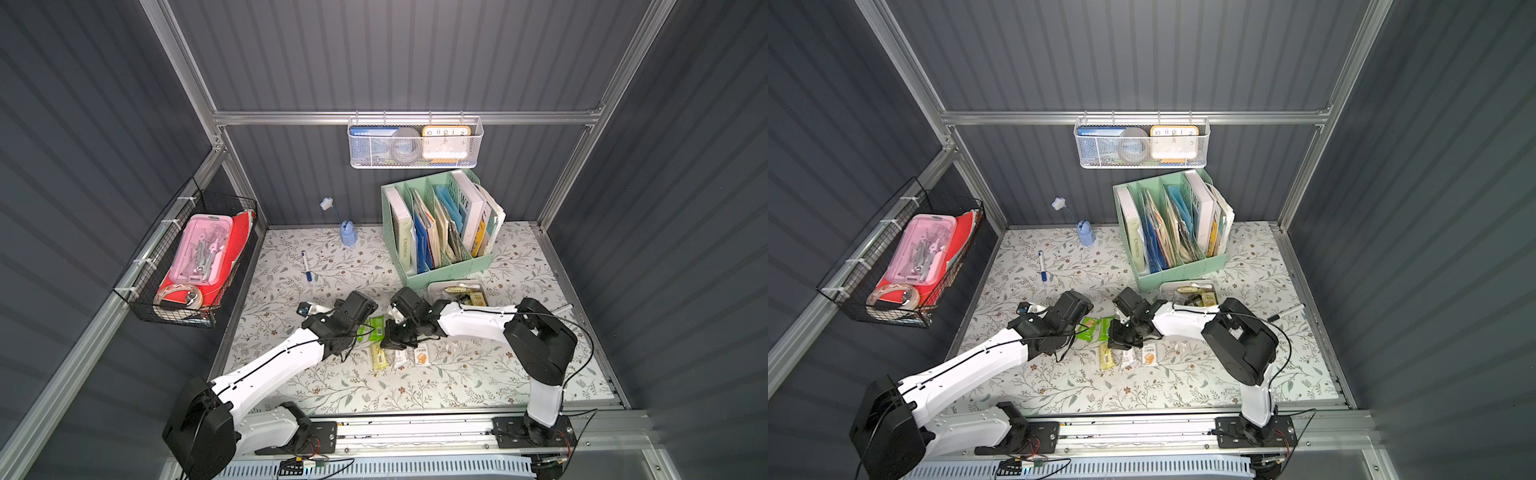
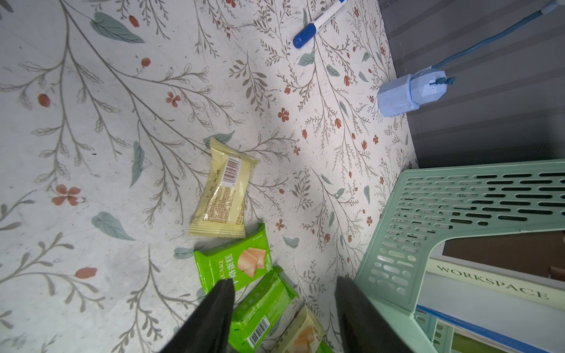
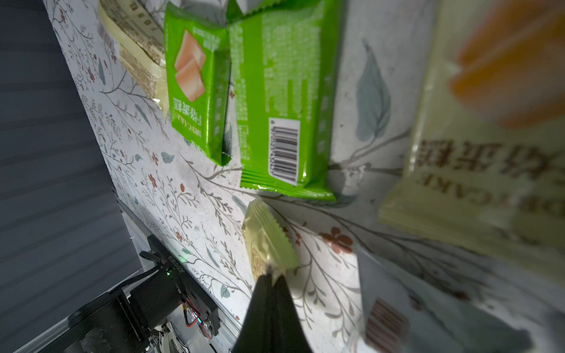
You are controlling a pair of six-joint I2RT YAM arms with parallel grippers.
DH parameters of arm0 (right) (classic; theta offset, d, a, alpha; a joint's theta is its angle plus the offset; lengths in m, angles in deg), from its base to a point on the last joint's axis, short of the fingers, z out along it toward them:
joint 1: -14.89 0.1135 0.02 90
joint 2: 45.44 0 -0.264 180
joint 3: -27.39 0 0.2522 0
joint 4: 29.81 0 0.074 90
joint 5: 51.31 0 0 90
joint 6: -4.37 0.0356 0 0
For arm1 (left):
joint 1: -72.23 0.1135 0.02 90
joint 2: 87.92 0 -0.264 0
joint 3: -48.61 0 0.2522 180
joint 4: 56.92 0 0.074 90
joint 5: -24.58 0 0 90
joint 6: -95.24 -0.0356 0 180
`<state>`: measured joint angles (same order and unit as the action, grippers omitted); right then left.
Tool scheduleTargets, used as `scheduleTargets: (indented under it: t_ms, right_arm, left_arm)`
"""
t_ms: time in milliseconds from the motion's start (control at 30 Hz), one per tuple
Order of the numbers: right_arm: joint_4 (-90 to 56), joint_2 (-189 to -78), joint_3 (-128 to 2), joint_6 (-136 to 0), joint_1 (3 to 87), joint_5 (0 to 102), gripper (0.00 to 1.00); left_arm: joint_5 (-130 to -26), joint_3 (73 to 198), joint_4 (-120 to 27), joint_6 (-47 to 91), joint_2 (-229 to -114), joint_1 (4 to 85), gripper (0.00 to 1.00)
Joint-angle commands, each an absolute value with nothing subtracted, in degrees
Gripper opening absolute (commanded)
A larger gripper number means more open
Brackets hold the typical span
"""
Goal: Take the cookies out of the storage box
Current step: Place the cookie at the center of the board, then pick up the cookie from the storage box.
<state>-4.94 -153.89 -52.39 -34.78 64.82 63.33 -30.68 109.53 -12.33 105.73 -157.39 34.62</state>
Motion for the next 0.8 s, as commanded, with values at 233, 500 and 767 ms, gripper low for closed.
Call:
scheduleTargets:
  t_ms: [233, 500, 767]
  right_arm:
    - [4.13, -141.94, -52.86, -38.76, 64.94, 53.59, 0.34]
    - [14.19, -126.64, -49.39, -41.41, 58.78, 42.93, 0.35]
    - [22.25, -109.52, -42.63, -45.40, 41.95, 39.89, 0.35]
  left_arm:
    - [-30.19, 110.68, -17.71, 95.44, -157.98, 34.48, 0.61]
    - [-35.25, 114.58, -29.71, 77.22, -161.74, 34.52, 0.63]
    - [-49.18, 122.84, -38.43, 60.16, -171.80, 33.24, 0.64]
